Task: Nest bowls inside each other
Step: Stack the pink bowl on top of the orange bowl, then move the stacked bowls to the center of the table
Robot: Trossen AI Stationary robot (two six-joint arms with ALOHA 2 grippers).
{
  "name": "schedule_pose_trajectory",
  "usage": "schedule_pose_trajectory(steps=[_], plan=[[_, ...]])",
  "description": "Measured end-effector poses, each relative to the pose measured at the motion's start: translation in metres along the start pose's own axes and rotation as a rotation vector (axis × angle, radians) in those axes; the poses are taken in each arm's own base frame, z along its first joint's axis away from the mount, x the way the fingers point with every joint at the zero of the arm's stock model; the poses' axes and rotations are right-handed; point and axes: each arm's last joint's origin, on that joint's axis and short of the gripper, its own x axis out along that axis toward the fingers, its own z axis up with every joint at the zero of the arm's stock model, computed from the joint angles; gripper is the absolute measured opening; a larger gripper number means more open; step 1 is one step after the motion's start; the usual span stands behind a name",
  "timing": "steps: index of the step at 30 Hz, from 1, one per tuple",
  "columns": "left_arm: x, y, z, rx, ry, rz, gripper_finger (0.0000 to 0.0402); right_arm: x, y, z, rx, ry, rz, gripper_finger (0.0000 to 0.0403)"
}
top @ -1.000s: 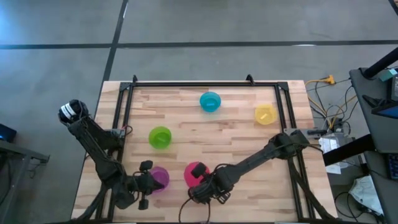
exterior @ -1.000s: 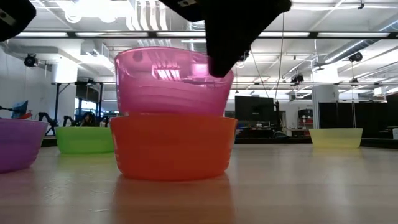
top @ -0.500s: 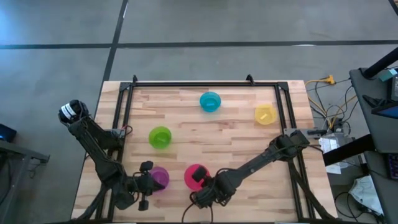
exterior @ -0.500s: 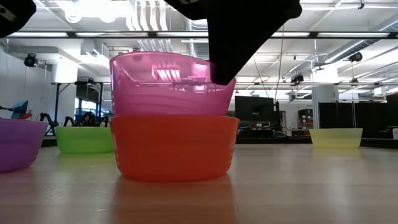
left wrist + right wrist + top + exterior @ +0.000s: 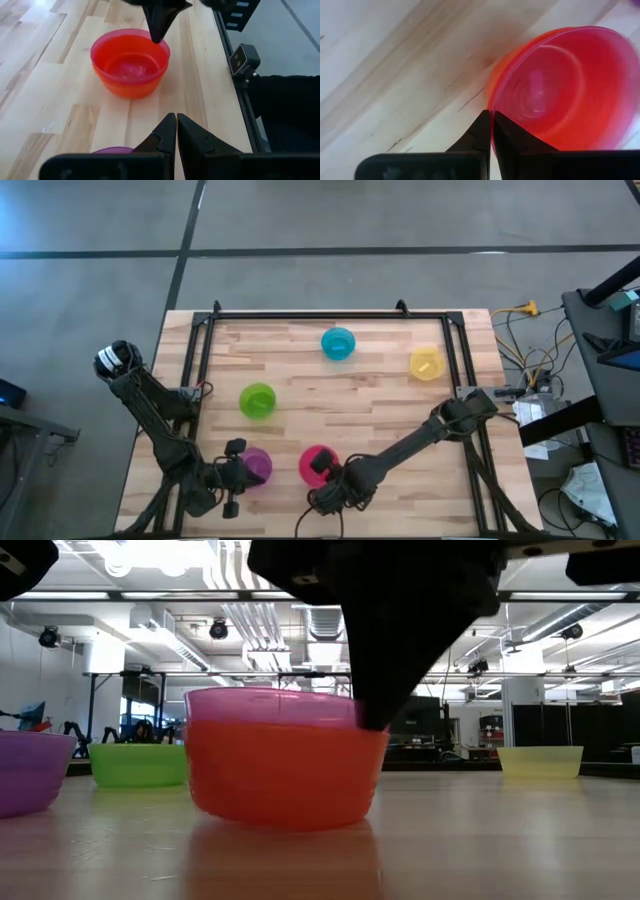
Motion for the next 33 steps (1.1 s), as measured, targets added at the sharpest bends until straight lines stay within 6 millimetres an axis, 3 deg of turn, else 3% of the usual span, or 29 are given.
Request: schedule_pose_trajectory(steps=[9, 23, 33], plan=[[0.0, 0.0, 0.0, 0.0, 0.0, 0.001, 0.0, 0.001, -0.003, -0.001, 0.06, 0.0, 0.009, 0.0013], [0.0, 0.0, 0.0, -0.001, -0.001, 0.0, 0.0, -0.009, -0.007, 0.001, 0.123, -0.028, 0.044, 0.0096], [0.0, 0.0, 0.0, -0.002, -0.002, -0.001, 0.0, -0.007, -0.004, 0.002, 0.148, -0.043, 0.092, 0.0097]])
